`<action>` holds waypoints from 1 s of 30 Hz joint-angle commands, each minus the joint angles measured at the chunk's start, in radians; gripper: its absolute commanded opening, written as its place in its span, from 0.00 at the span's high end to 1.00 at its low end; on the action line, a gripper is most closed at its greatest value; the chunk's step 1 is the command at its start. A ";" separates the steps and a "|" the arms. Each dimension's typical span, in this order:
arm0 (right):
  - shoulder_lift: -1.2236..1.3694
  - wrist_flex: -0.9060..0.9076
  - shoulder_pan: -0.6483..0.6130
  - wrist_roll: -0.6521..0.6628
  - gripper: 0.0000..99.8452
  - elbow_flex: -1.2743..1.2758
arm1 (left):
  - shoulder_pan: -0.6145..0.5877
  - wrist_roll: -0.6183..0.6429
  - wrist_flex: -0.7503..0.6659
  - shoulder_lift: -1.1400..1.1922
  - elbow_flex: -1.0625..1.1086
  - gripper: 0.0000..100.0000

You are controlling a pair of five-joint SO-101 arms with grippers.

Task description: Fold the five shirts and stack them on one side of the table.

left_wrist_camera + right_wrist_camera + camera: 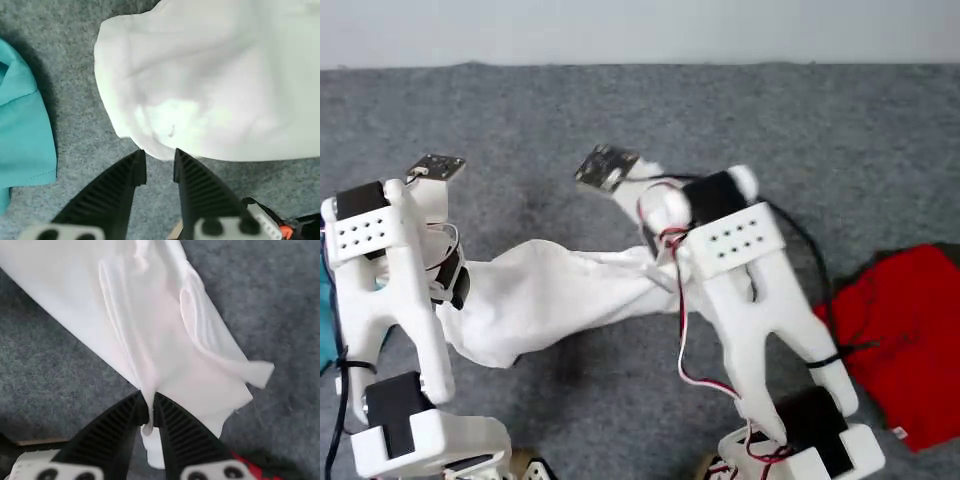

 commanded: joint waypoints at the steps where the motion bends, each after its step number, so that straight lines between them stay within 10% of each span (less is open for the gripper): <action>1: -0.053 0.050 0.147 0.008 0.99 -0.095 | 0.000 0.012 0.011 -0.041 -0.010 0.90; 9: -0.297 0.048 0.437 0.011 0.99 -0.031 | 0.002 0.012 0.006 -0.034 -0.010 0.90; 17: -0.418 -0.068 0.325 0.061 0.99 0.443 | 0.132 0.063 -0.068 -0.031 -0.005 0.90; 30: -0.460 -0.097 0.312 0.064 0.99 0.483 | 0.328 0.328 -0.265 0.347 -0.208 0.85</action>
